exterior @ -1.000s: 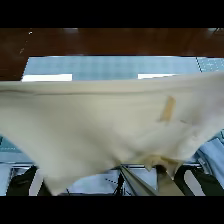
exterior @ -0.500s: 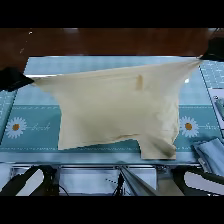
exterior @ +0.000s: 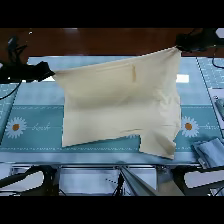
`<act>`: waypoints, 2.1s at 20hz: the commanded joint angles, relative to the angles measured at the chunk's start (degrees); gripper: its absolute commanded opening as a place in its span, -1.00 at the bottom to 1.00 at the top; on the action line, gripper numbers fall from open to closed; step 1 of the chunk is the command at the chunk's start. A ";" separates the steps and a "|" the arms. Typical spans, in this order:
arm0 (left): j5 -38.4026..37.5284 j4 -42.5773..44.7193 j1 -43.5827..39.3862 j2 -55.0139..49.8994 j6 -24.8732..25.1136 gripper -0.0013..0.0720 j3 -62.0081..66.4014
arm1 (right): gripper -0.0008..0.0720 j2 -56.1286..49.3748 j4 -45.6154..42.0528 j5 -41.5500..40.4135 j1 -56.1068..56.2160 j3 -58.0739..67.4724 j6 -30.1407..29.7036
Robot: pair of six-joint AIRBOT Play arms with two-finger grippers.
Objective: Fold the shirts.
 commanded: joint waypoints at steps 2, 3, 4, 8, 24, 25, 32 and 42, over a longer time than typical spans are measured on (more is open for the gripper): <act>9.84 -0.17 -3.19 -7.34 0.35 -0.91 0.50 | -0.93 -6.95 0.83 -3.08 0.22 -0.02 0.96; 10.10 -0.17 -3.21 -8.59 0.35 -0.91 0.50 | -0.93 -7.96 0.74 -3.04 0.15 -0.02 0.98; 9.75 -0.17 -3.21 -9.60 0.26 -0.91 0.50 | -0.93 -8.68 0.68 -2.80 -0.02 -0.02 0.98; 5.88 1.53 -2.86 -10.62 0.44 -0.91 0.55 | -0.93 -8.85 -0.52 2.89 -0.09 -0.02 0.76; -25.14 6.99 -1.60 -12.59 -7.17 -0.29 7.28 | -0.53 -4.74 -4.94 34.45 -0.81 -0.13 -4.94; -26.88 7.67 -1.38 -12.35 -7.04 -0.04 7.34 | -0.32 -4.44 -7.43 36.87 -0.79 -0.13 -8.17; -34.84 17.35 7.80 -1.57 -6.36 0.24 3.58 | -0.14 3.85 -14.49 46.07 -11.06 -0.57 -9.86; -29.38 4.20 14.36 18.75 2.45 0.42 -38.53 | 0.33 21.20 8.39 31.12 -31.21 -26.12 -15.02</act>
